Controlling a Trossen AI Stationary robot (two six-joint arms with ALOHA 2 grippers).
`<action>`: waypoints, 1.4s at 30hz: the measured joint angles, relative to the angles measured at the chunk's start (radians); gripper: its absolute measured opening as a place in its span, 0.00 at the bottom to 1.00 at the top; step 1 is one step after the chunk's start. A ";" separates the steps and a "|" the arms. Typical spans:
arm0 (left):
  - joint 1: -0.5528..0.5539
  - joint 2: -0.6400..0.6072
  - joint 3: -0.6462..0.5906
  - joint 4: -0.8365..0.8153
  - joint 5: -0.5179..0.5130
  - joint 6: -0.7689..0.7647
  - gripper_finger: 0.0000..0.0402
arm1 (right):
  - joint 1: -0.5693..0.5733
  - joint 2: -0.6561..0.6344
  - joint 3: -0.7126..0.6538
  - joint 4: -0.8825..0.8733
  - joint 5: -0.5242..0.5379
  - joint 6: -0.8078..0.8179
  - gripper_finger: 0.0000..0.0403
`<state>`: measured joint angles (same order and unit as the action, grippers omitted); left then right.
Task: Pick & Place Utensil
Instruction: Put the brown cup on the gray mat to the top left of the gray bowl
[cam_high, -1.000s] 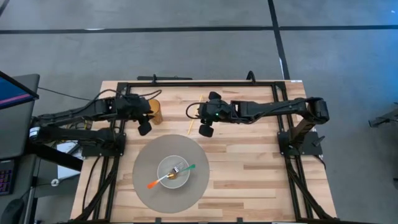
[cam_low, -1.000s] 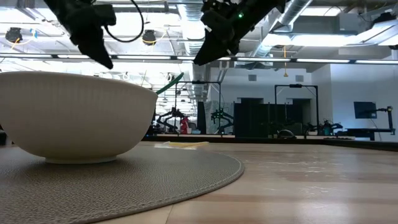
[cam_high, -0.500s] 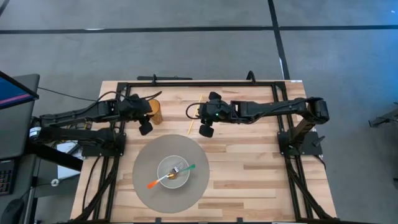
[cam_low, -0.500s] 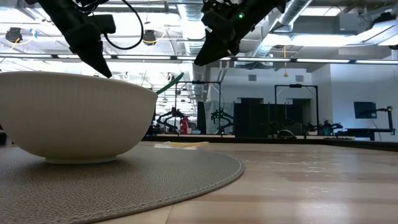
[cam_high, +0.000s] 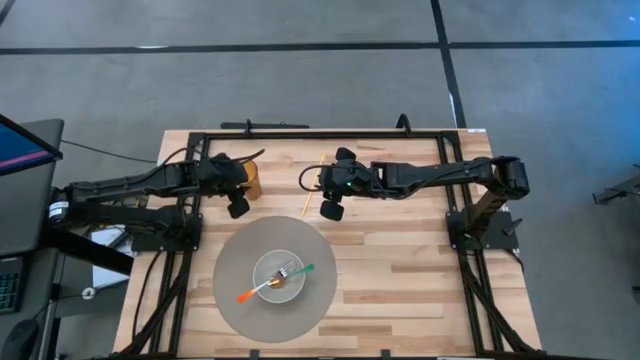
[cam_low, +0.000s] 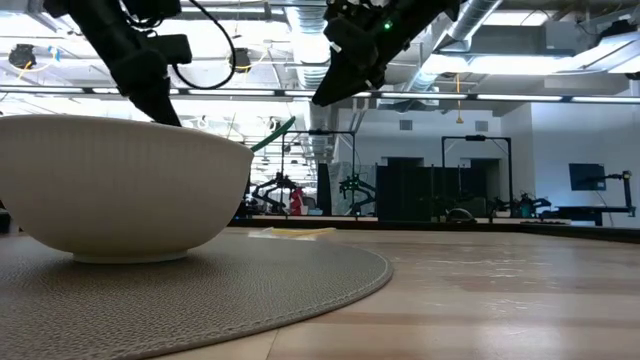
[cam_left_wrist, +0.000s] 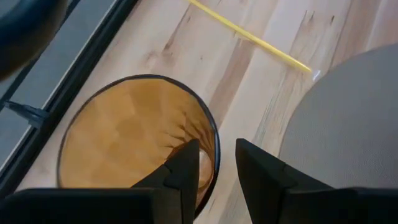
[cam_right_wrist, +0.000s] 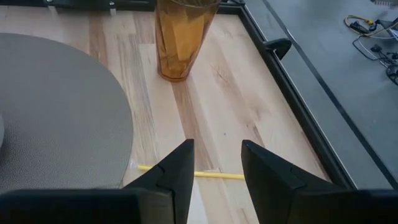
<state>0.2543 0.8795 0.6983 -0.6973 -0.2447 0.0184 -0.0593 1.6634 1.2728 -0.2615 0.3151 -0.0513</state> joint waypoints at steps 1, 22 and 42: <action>0.000 0.009 0.000 0.003 0.000 0.000 0.26 | 0.000 0.000 0.000 0.000 0.000 0.000 0.31; -0.012 0.067 -0.002 0.002 -0.001 0.004 0.05 | 0.000 0.000 0.000 0.000 0.000 0.000 0.31; -0.590 0.119 0.072 -0.099 0.165 -0.451 0.04 | 0.000 0.000 0.000 0.002 -0.001 0.000 0.31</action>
<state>-0.3361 0.9983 0.7703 -0.7963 -0.0796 -0.4322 -0.0593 1.6634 1.2724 -0.2592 0.3140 -0.0513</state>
